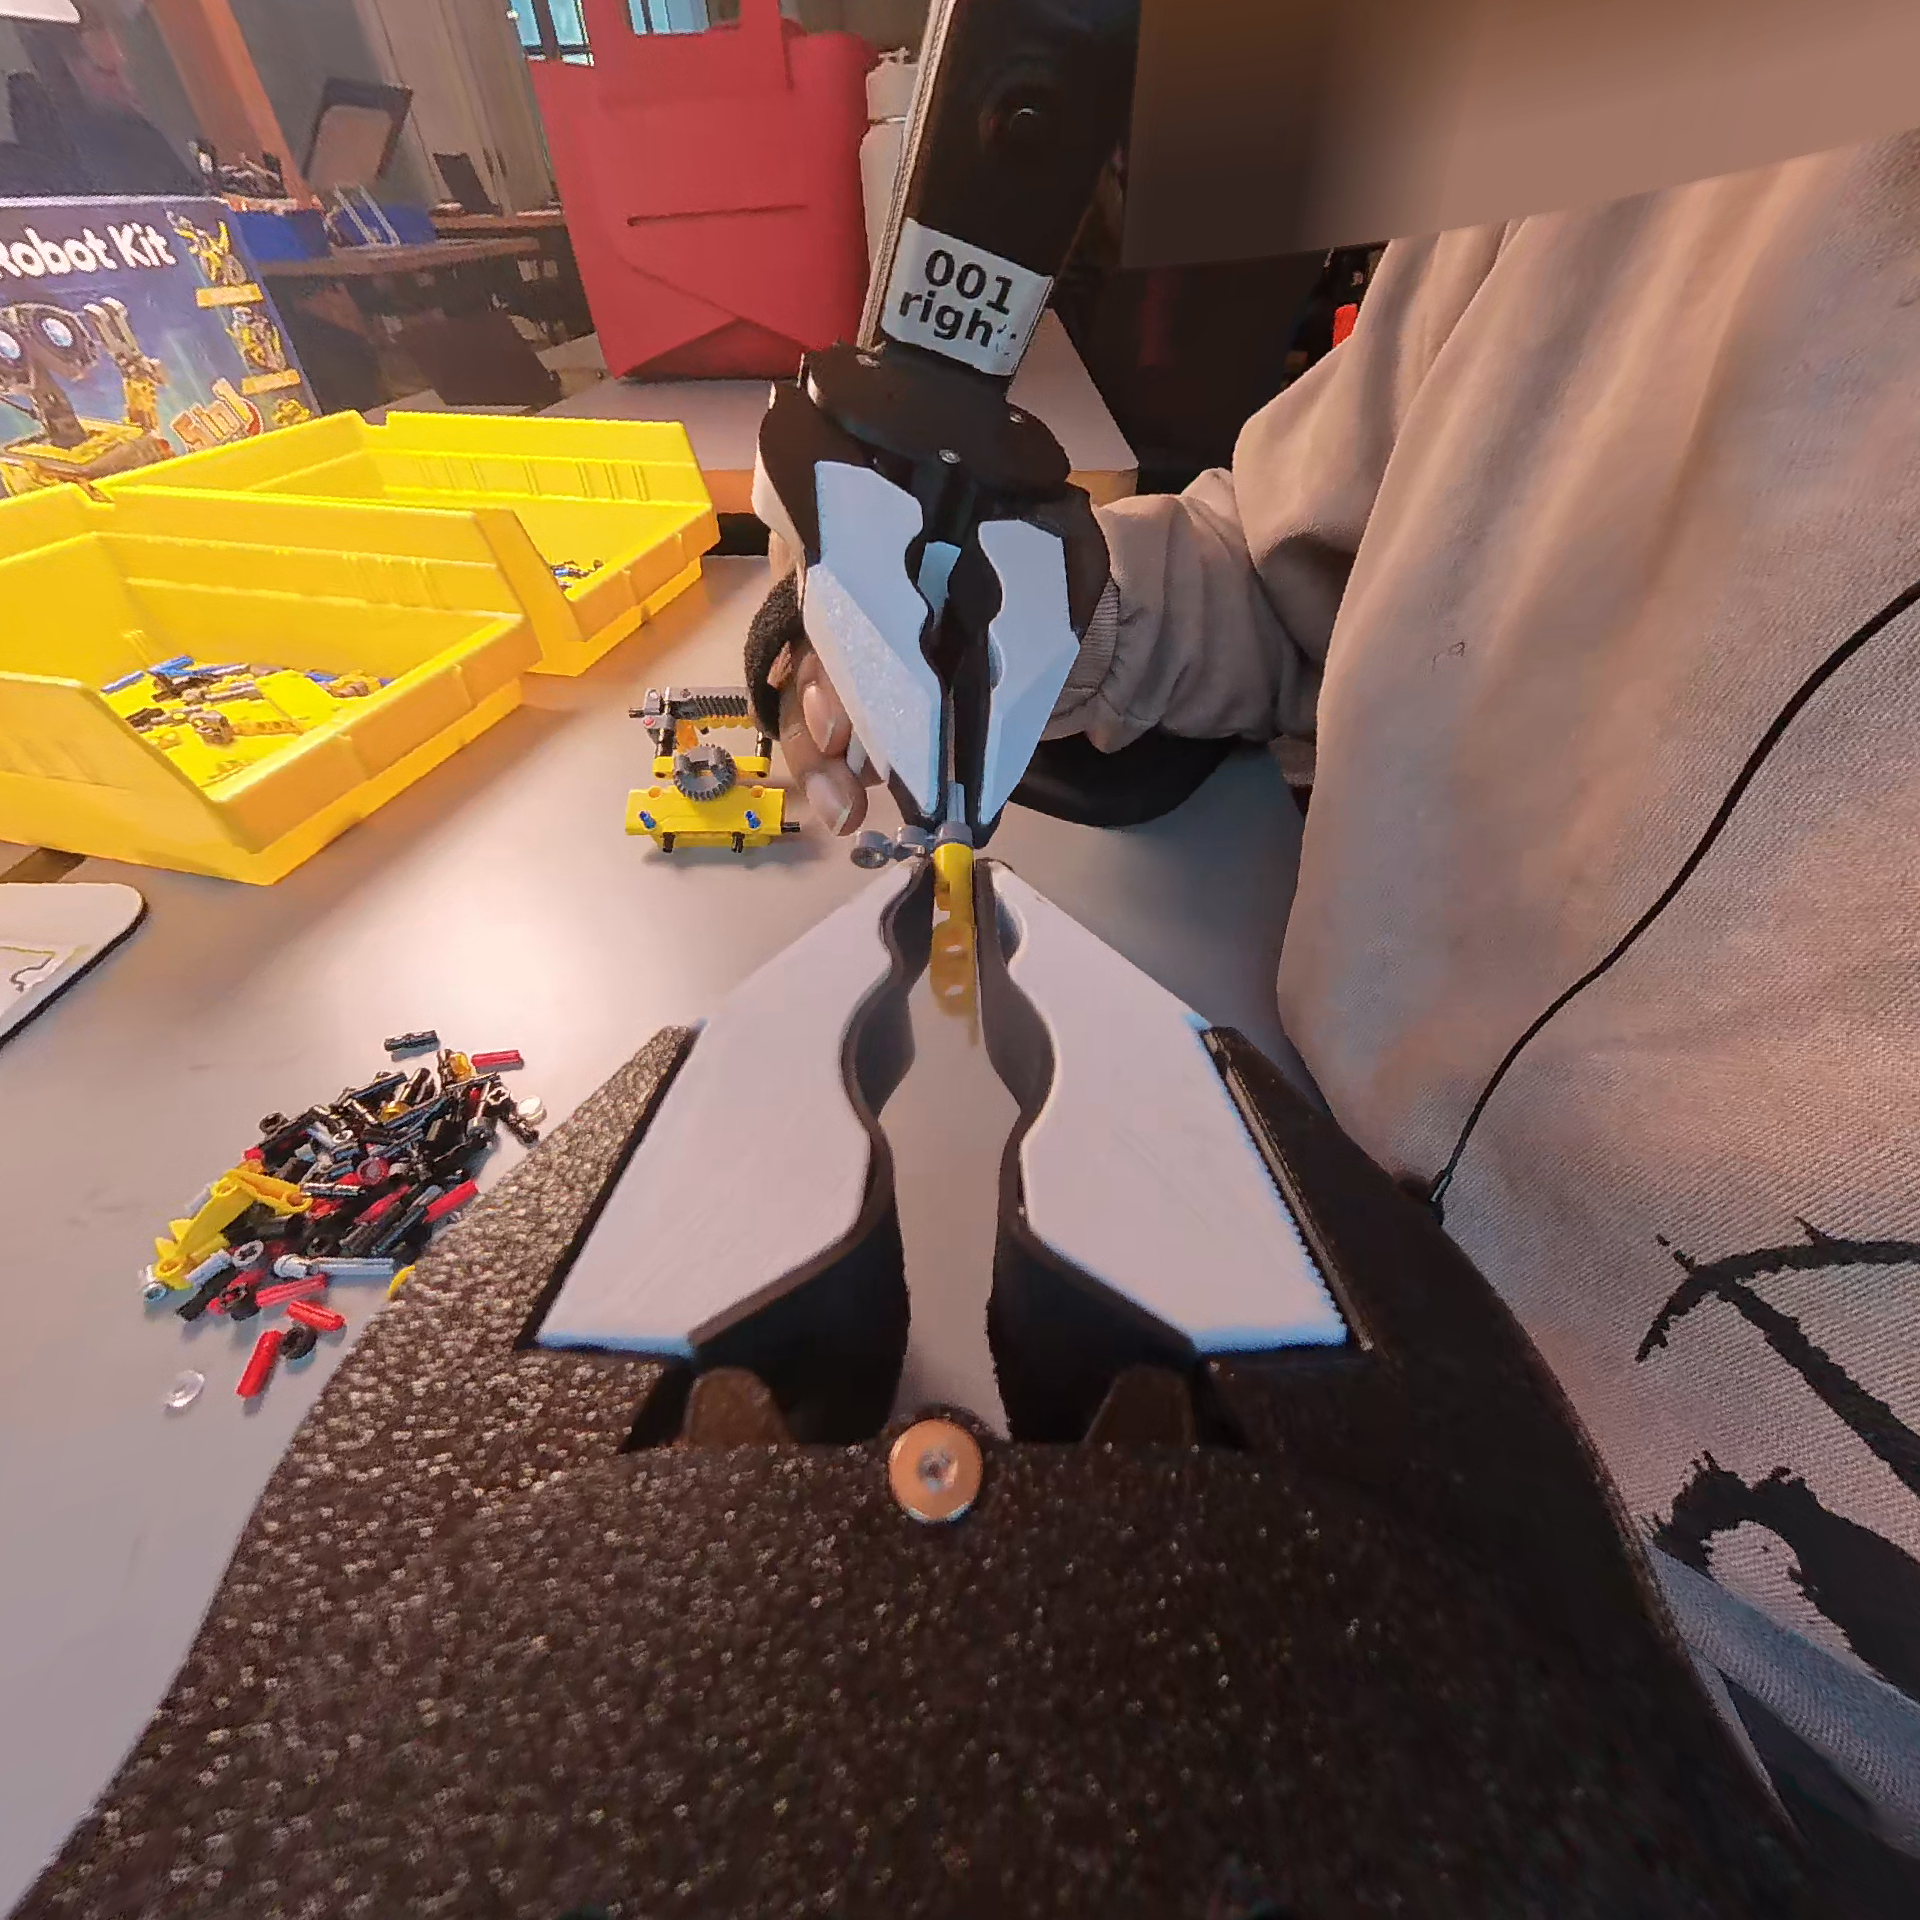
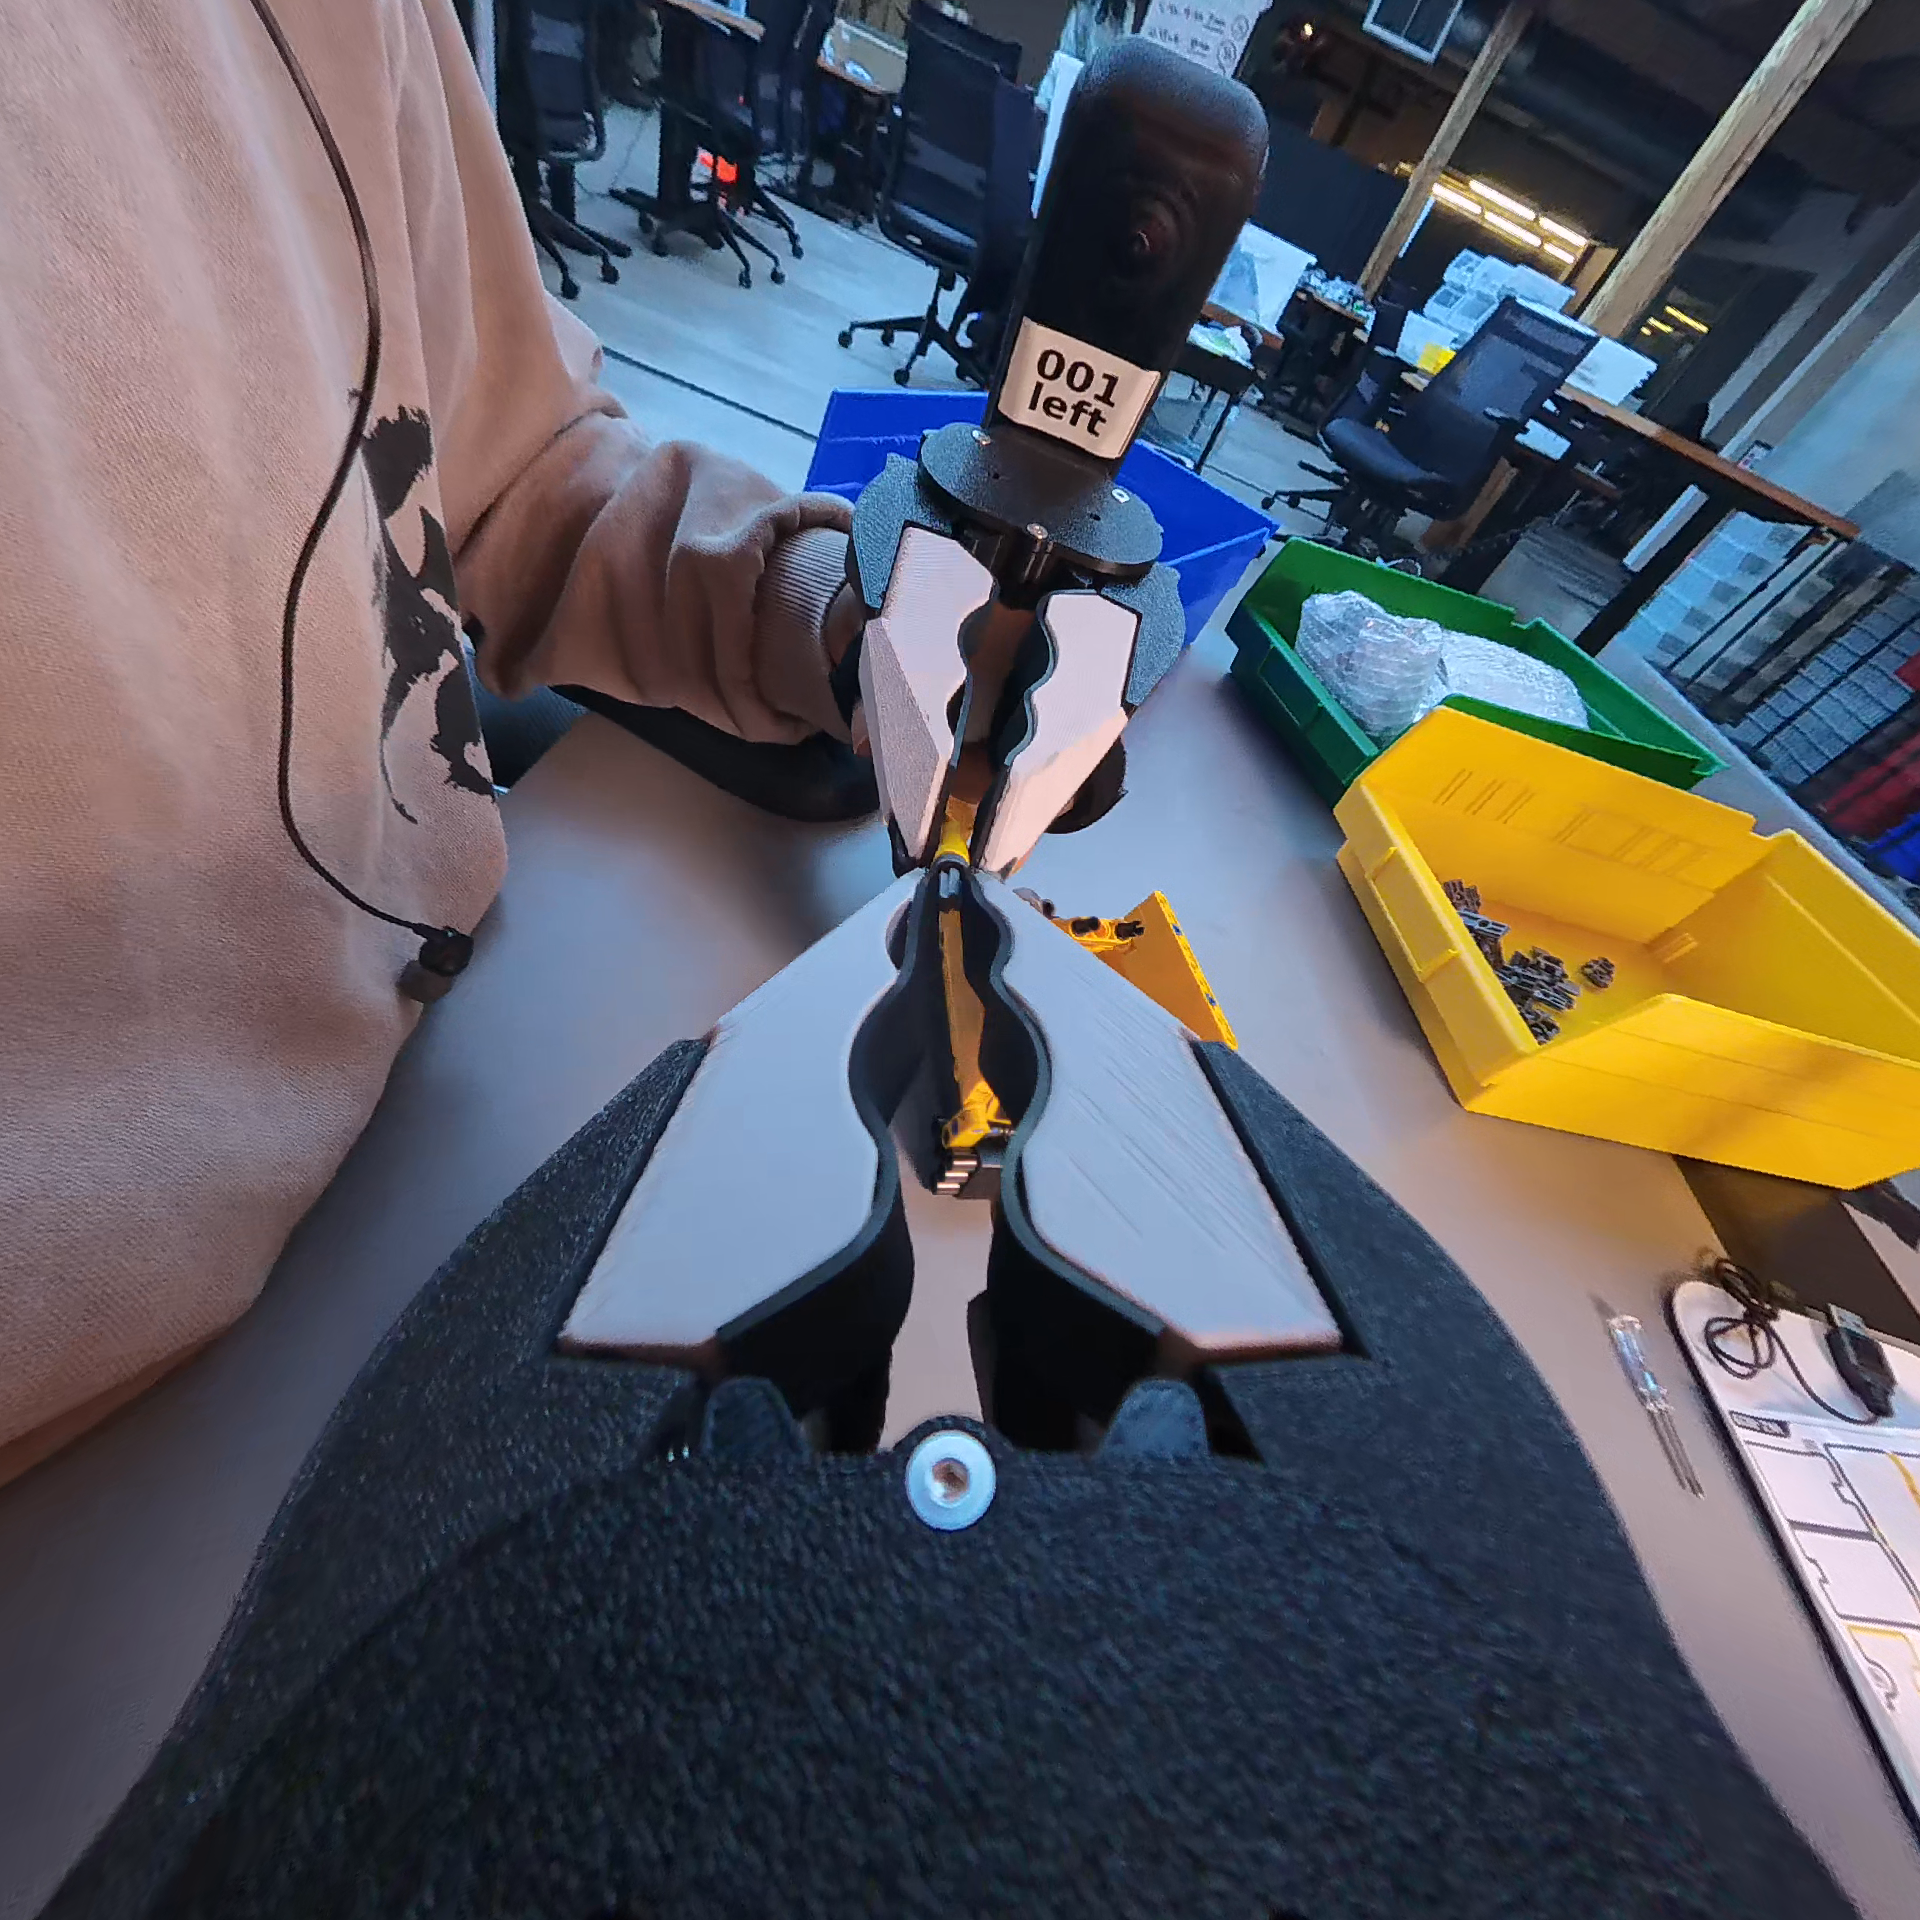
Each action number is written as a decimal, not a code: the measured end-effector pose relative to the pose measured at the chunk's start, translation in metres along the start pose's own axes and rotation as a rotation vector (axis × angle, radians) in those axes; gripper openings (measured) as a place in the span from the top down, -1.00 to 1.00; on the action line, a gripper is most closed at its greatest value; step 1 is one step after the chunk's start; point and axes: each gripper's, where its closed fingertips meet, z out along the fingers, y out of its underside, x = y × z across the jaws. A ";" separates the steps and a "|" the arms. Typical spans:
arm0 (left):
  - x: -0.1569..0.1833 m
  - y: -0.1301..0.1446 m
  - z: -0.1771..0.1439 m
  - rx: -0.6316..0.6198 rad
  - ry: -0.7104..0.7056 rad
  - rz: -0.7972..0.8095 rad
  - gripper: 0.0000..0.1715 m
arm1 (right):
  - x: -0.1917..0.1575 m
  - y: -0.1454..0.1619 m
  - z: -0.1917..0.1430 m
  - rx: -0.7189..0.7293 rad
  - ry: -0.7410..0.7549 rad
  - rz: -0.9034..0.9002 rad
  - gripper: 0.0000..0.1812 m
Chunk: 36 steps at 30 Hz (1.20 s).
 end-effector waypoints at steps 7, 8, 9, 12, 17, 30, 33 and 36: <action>0.001 -0.003 -0.004 0.013 0.004 0.004 0.92 | 0.000 -0.004 -0.007 0.018 -0.018 0.022 0.98; 0.001 -0.003 -0.005 0.014 0.005 0.006 0.92 | 0.000 -0.004 -0.007 0.012 -0.017 0.013 0.98; 0.002 -0.005 -0.005 0.020 0.008 0.003 0.92 | -0.001 -0.005 -0.007 0.018 -0.021 0.020 0.99; 0.002 -0.007 -0.003 0.010 0.000 0.029 0.92 | 0.000 -0.006 -0.010 0.017 -0.032 0.018 0.99; 0.004 -0.004 -0.002 -0.001 0.002 0.028 0.92 | -0.003 -0.004 -0.012 0.006 -0.044 0.024 0.99; -0.025 0.004 -0.023 0.014 -0.080 -0.036 0.93 | 0.024 0.013 -0.039 -0.011 0.069 0.071 1.00; -0.032 0.013 -0.023 0.032 -0.113 -0.077 0.93 | 0.029 0.022 -0.043 0.000 0.096 0.110 1.00; -0.029 0.016 -0.021 0.052 -0.105 -0.093 0.93 | 0.027 0.026 -0.039 0.015 0.099 0.133 0.94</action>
